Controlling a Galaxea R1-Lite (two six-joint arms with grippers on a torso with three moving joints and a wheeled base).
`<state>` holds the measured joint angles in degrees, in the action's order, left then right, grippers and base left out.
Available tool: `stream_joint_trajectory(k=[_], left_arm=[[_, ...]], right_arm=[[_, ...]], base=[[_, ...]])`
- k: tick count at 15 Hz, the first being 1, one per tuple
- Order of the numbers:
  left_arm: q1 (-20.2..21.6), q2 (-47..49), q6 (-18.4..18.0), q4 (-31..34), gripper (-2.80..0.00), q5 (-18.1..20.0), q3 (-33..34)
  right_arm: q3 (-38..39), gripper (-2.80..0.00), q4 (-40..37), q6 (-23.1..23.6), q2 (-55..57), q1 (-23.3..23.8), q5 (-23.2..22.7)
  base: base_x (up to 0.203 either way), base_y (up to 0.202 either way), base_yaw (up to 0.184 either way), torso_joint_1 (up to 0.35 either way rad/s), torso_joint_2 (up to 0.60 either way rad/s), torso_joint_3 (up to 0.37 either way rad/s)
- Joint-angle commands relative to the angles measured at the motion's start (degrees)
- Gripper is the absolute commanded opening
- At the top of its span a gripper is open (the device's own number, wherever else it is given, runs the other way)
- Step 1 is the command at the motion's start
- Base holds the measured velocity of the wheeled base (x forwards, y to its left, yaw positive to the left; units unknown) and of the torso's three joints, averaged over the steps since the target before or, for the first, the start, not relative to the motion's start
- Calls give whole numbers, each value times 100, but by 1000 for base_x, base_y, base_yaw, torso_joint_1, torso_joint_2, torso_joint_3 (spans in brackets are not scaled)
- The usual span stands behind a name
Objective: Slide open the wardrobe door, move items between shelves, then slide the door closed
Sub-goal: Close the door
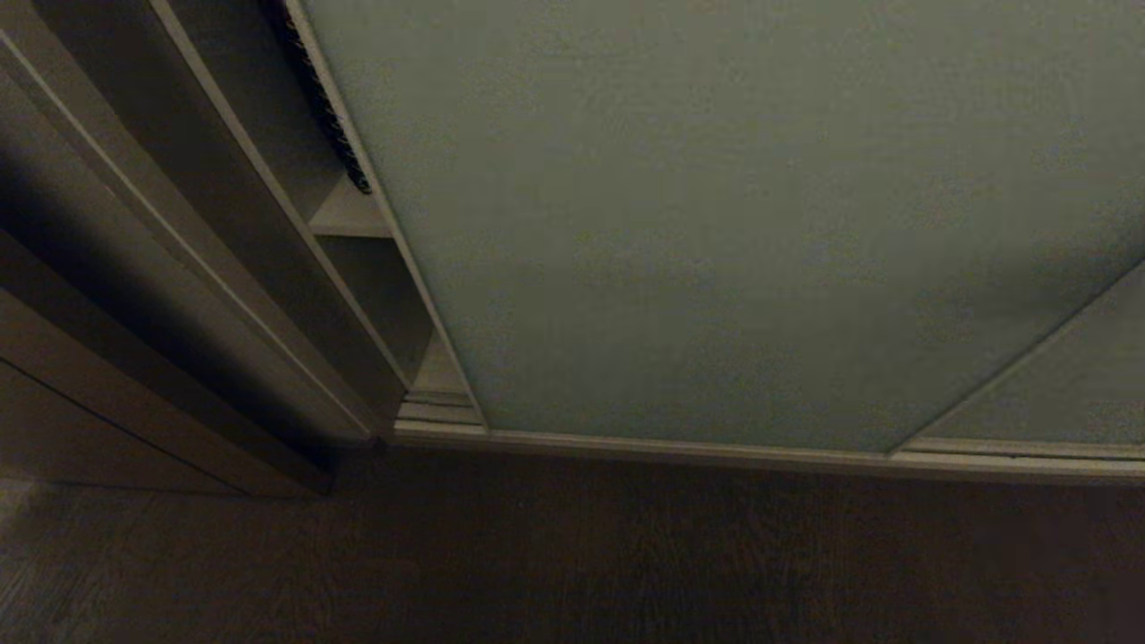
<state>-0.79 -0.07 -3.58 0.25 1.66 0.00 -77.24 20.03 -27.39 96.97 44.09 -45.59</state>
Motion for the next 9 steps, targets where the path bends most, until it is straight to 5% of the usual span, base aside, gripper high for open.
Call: stream_joint_trajectory(k=[1, 9], left_arm=[[0, 4, -2, 1, -280, 1, 0], [0, 7, -2, 1, -280, 1, 0]], right_arm=[[340, -280, 161, -20, -375, -108, -22], [967, -280, 230, -17, -1067, -372, -407]], base=[[0, 0, 0, 0, 0, 0], [0, 0, 0, 0, 0, 0]])
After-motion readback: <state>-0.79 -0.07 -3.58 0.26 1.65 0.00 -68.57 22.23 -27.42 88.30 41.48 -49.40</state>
